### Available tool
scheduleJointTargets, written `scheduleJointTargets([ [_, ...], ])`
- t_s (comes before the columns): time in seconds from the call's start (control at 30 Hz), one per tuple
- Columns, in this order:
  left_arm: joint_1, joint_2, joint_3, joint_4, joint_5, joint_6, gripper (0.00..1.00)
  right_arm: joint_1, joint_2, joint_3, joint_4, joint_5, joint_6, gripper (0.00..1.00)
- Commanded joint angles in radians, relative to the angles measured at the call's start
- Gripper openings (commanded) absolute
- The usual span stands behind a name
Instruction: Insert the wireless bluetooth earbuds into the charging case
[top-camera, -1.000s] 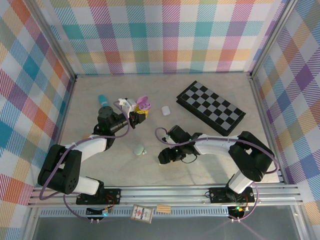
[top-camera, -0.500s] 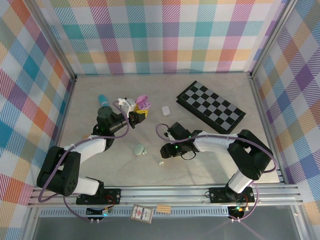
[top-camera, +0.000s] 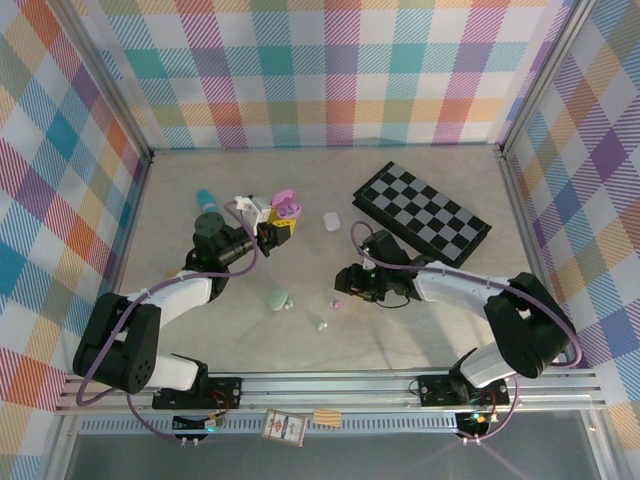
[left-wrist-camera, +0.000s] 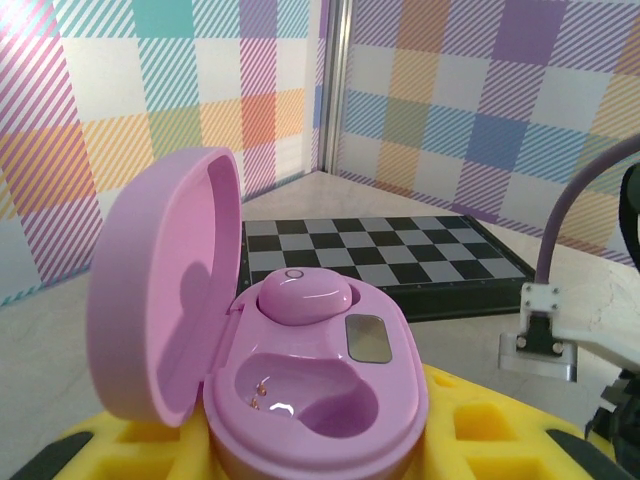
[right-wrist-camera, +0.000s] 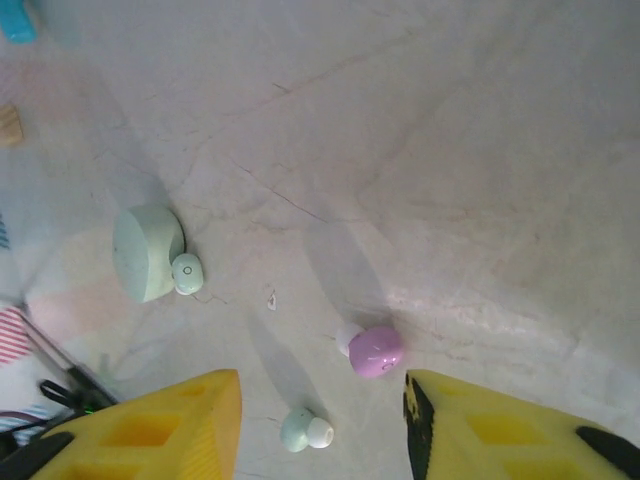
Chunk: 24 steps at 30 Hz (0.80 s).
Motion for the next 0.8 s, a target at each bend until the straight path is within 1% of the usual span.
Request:
scheduleJointTargets([
  [0.0,0.017,-0.024,-0.002,0.06,0.023,-0.016,0.29,0.006,0.03,-0.077,0.103,-0.087,0.261,0.44],
  [0.07,0.016,-0.024,-0.003,0.062,0.029,-0.022,0.29,0.007,0.029,-0.115,0.164,-0.074,0.33,0.42],
  [0.2,0.017,-0.014,-0.003,0.087,0.035,-0.035,0.29,0.007,0.024,-0.138,0.173,-0.043,0.389,0.4],
  [0.53,0.016,-0.03,-0.012,0.092,0.033,-0.042,0.29,0.009,0.092,-0.123,0.23,-0.082,0.423,0.39],
  [0.77,0.017,-0.034,-0.011,0.076,0.034,-0.028,0.29,0.021,0.145,-0.074,0.218,-0.108,0.414,0.39],
])
